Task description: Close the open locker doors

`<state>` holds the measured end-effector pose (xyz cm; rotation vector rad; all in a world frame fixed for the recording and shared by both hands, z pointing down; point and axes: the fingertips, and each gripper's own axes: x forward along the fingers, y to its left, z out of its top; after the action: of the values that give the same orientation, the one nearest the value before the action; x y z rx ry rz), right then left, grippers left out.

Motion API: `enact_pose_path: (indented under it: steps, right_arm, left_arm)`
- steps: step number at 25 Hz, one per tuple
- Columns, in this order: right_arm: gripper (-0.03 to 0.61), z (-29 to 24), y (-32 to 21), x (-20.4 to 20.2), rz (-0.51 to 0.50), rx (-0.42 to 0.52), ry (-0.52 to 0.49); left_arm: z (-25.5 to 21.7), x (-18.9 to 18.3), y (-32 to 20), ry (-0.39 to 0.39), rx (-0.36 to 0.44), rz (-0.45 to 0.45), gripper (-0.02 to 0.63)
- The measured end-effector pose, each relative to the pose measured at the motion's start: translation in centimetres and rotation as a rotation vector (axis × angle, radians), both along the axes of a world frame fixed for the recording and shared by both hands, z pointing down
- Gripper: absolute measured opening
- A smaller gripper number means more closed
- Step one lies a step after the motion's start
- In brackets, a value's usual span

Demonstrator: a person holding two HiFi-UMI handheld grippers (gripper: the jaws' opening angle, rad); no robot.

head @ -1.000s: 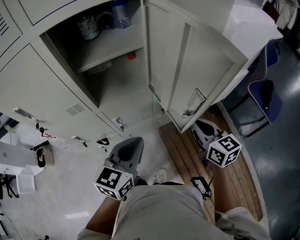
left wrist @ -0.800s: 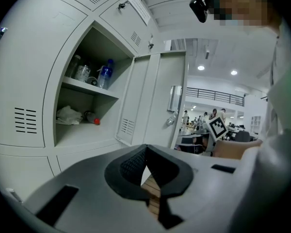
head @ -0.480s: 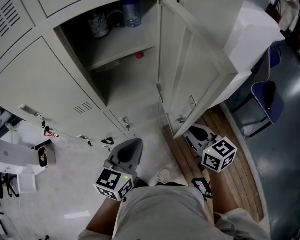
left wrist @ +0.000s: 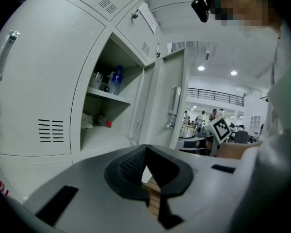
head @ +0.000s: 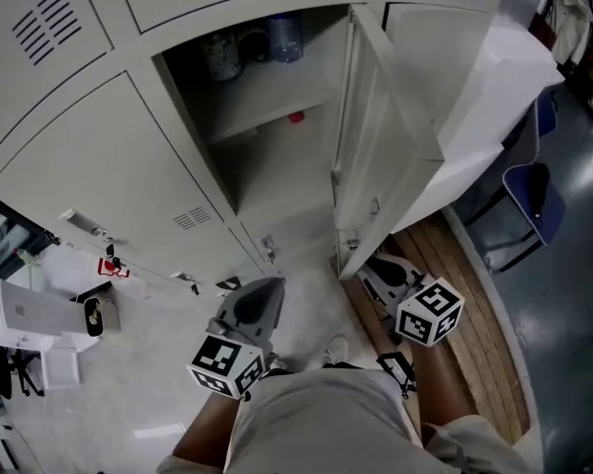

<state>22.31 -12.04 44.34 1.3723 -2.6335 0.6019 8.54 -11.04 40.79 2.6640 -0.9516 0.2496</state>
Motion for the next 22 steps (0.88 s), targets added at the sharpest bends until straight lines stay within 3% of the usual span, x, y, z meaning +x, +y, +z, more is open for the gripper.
enact_pose_path:
  steps: [15, 22]
  right_arm:
    - [0.028, 0.0, -1.5, -6.6, -0.003, -0.010, 0.028]
    - [0.028, -0.3, -2.0, -9.2, 0.009, -0.002, 0.057]
  left_arm:
    - [-0.6, -6.1, -1.4, 0.029, 0.006, 0.013, 0.015]
    - [-0.3, -9.9, -1.2, -0.018, 0.038, 0.003, 0.015]
